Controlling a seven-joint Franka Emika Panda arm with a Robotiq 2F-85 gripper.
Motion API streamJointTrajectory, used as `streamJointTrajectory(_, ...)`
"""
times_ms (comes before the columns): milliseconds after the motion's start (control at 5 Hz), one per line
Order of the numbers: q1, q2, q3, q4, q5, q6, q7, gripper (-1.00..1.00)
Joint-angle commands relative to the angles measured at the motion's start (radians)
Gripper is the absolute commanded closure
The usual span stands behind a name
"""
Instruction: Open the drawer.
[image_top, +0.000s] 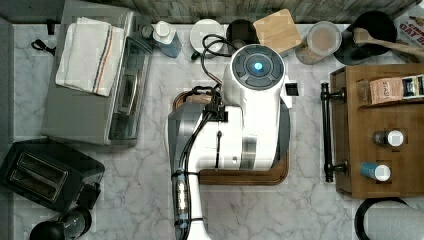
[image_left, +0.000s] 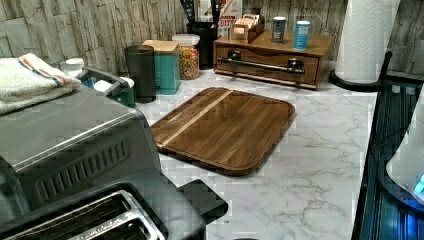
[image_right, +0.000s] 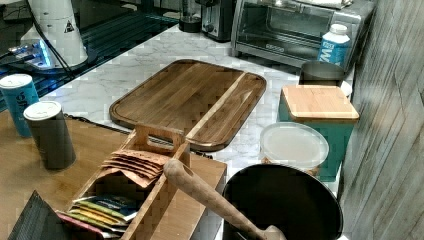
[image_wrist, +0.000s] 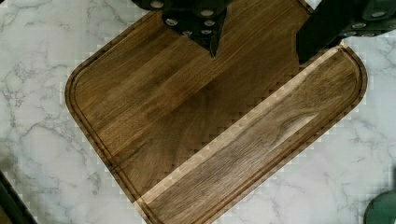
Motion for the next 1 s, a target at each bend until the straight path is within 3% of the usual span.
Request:
streamJointTrajectory(200,0.000,0.008,0.002,-0.002,0.022,0.019,0.000,-1.00)
streamJointTrajectory(600,-0.063,-0.063,-0.038,-0.157,-0.031,0.140,-0.507,-1.00)
streamJointTrajectory(800,-0.095,-0.053,-0.074,-0.181,-0.055,0.212,-0.713,-1.00)
streamJointTrajectory(1000,-0.073,-0.006,-0.147,-0.173,-0.077,0.292,-0.771,-1.00)
